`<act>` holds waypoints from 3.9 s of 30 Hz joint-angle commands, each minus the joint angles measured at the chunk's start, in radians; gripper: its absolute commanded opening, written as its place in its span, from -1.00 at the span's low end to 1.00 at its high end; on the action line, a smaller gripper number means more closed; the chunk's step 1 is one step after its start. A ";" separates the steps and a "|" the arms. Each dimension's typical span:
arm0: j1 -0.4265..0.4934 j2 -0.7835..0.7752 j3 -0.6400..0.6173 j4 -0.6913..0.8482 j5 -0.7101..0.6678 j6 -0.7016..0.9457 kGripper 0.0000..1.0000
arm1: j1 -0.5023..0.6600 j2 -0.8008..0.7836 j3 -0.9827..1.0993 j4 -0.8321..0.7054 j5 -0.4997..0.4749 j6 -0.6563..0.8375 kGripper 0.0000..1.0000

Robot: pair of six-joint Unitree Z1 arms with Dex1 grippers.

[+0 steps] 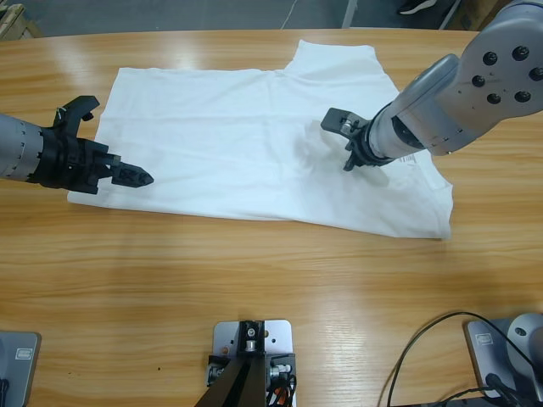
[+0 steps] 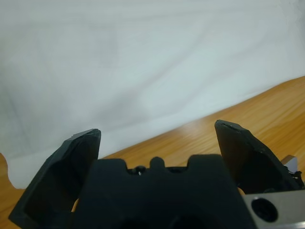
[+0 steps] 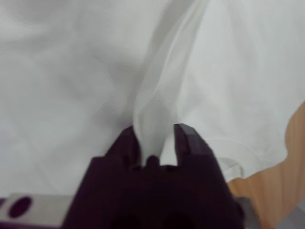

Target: Fold clothes

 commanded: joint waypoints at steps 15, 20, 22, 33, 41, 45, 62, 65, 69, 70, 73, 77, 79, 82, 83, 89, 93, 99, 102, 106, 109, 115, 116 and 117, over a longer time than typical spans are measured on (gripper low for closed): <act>-0.005 0.050 0.005 0.128 0.065 -0.072 0.85 | 0.215 -0.200 0.054 0.224 -0.017 -0.119 -1.00; -0.005 0.051 0.005 0.128 0.065 -0.073 0.85 | 0.272 -0.136 0.046 0.291 -0.012 -0.119 -1.00; -0.006 0.051 0.006 0.128 0.065 -0.073 0.85 | 0.288 -0.123 0.046 0.305 -0.002 -0.116 -1.00; -0.005 0.054 0.010 0.128 0.066 -0.074 0.85 | 0.301 -0.022 0.033 0.359 0.014 -0.083 0.37; -0.005 0.054 0.012 0.128 0.066 -0.079 0.85 | 0.301 -0.147 0.010 0.479 0.025 0.037 1.00; 0.011 0.044 0.005 0.126 0.083 -0.070 0.85 | 0.271 -0.325 -0.019 0.558 -0.060 0.163 1.00; 0.063 0.216 -0.074 0.126 0.216 0.063 0.84 | 0.100 -0.427 -0.049 0.576 0.033 0.400 0.98; 0.063 0.252 -0.074 0.130 0.216 0.045 0.84 | 0.100 -0.421 -0.052 0.576 0.037 0.402 0.98; 0.063 0.211 -0.100 0.198 0.218 0.012 0.84 | 0.100 -0.417 -0.049 0.576 0.041 0.403 0.98; 0.063 0.182 -0.133 0.278 0.216 -0.030 0.84 | 0.100 -0.413 -0.047 0.576 0.041 0.403 0.98; 0.063 0.181 -0.190 0.485 0.143 -0.237 0.85 | 0.100 -0.406 -0.043 0.571 0.041 0.403 0.98; 0.062 0.181 -0.127 0.520 0.048 -0.370 0.85 | 0.100 -0.401 -0.037 0.567 0.040 0.401 0.98; 0.061 0.173 -0.128 0.520 0.048 -0.387 0.85 | 0.100 -0.406 -0.035 0.568 0.037 0.401 0.98; 0.045 0.046 -0.181 0.465 0.098 -0.330 0.85 | 0.100 -0.425 -0.028 0.569 0.035 0.401 0.98; 0.040 0.010 -0.203 0.428 0.108 -0.252 0.85 | 0.100 -0.423 -0.024 0.569 0.034 0.401 0.98; 0.054 0.193 -0.258 0.293 0.145 0.004 1.00 | 0.100 -0.415 -0.012 0.563 0.027 0.407 0.98; 0.056 0.289 -0.254 0.229 0.145 0.019 1.00 | 0.100 -0.422 -0.001 0.564 0.027 0.407 0.98; 0.062 0.318 -0.185 0.221 0.152 -0.044 1.00 | 0.100 -0.422 0.013 0.560 0.027 0.407 0.98; 0.063 0.322 -0.122 0.223 0.162 -0.139 1.00 | 0.100 -0.421 0.013 0.555 0.027 0.407 0.98; 0.063 0.314 -0.045 0.228 0.158 -0.249 1.00 | 0.100 -0.421 0.013 0.550 0.027 0.407 0.98; 0.063 0.278 -0.046 0.271 0.148 -0.294 1.00 | 0.100 -0.421 0.017 0.550 0.027 0.407 0.98; 0.035 0.194 0.001 0.360 0.032 -0.389 1.00 | 0.100 -0.418 0.034 0.548 0.029 0.408 0.98; 0.010 0.175 0.007 0.364 0.031 -0.397 1.00 | 0.100 -0.416 0.034 0.555 0.030 0.413 0.98; -0.011 0.162 0.012 0.369 0.027 -0.400 1.00 | 0.097 -0.415 0.031 0.563 0.032 0.425 0.98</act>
